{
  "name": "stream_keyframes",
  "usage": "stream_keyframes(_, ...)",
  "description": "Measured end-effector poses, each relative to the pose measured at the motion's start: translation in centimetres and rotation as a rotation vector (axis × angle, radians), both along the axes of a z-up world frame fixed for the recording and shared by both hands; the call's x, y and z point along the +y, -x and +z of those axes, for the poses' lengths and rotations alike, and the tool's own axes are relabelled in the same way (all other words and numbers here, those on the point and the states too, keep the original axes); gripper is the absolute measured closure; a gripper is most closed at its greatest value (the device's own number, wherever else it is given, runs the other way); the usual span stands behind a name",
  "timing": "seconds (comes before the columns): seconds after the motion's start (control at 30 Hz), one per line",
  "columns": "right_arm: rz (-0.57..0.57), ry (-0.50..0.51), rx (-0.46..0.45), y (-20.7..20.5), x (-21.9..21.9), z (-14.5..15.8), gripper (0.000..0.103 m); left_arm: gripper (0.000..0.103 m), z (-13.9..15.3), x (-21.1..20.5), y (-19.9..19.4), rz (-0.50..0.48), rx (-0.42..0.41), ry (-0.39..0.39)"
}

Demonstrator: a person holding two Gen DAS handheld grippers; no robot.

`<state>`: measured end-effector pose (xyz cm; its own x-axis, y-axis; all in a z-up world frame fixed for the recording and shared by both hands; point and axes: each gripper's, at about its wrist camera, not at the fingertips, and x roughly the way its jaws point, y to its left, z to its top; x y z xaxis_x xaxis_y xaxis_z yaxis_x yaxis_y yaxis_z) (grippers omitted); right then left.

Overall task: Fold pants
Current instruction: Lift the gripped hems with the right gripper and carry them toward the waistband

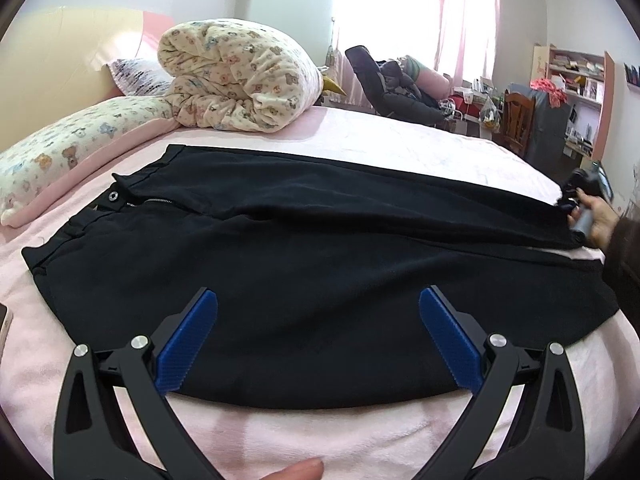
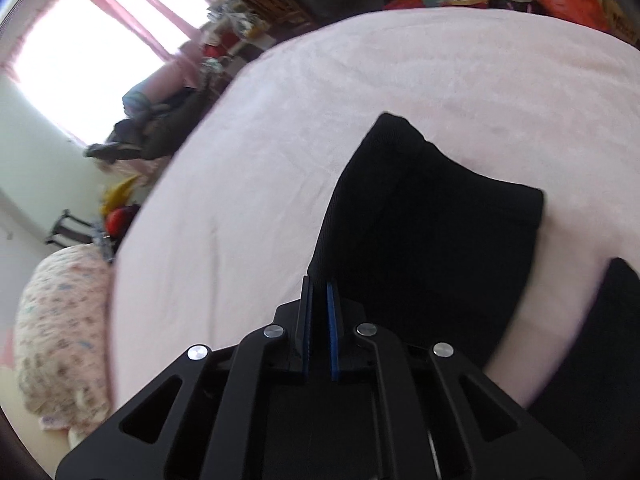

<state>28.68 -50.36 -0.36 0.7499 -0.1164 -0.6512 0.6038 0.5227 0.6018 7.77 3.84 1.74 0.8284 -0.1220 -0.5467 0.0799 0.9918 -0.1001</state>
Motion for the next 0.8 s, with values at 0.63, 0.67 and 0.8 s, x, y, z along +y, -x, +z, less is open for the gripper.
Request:
stream_keyframes(0.63, 0.137, -0.175, -0.103, 21.6, 6.3, -4.9, 0.100, 0.002, 1.3, 1.4, 1.5, -0.019, -0.068, 0.178)
stream_keyframes(0.67, 0.138, -0.179, -0.101, 21.7, 6.3, -5.4, 0.100, 0.002, 1.2, 1.4, 1.5, -0.021, -0.066, 0.180)
stream_keyframes(0.8, 0.106, -0.218, -0.112, 22.0, 6.5, -5.7, 0.096, 0.002, 0.8, 1.5, 1.3, -0.029, -0.063, 0.185)
